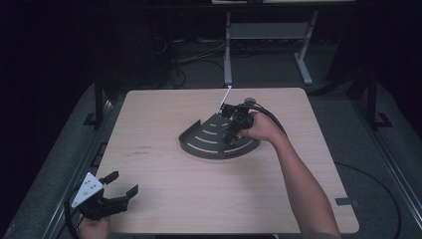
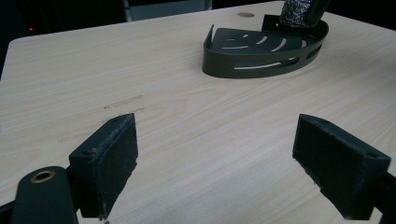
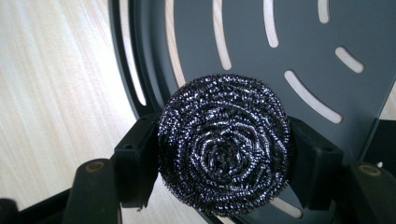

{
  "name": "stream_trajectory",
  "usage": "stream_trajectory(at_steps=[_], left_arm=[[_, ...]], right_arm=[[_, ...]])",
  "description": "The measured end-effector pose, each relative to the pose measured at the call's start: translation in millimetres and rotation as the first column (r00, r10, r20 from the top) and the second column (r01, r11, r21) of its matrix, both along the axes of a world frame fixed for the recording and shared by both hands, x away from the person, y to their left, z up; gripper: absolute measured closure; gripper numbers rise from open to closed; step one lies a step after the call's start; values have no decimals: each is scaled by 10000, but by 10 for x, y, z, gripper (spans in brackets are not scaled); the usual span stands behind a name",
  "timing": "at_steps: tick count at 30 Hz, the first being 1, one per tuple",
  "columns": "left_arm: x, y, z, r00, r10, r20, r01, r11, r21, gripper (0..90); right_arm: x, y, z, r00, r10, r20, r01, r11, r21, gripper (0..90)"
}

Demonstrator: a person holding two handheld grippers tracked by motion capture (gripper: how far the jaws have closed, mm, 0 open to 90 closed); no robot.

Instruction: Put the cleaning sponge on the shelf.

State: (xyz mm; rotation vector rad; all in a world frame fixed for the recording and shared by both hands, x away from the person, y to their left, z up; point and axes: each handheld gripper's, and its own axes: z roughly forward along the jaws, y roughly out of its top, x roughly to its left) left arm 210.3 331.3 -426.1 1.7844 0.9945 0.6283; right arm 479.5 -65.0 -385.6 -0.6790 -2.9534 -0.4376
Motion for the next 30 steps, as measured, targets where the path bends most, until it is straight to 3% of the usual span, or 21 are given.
stream_trajectory(at_steps=[30], left_arm=[[0,5,-4,10000,-1,-26,1,10000,17,134]], right_arm=[[118,-6,-273,9987,-369,-360,360,9991,-244,335]])
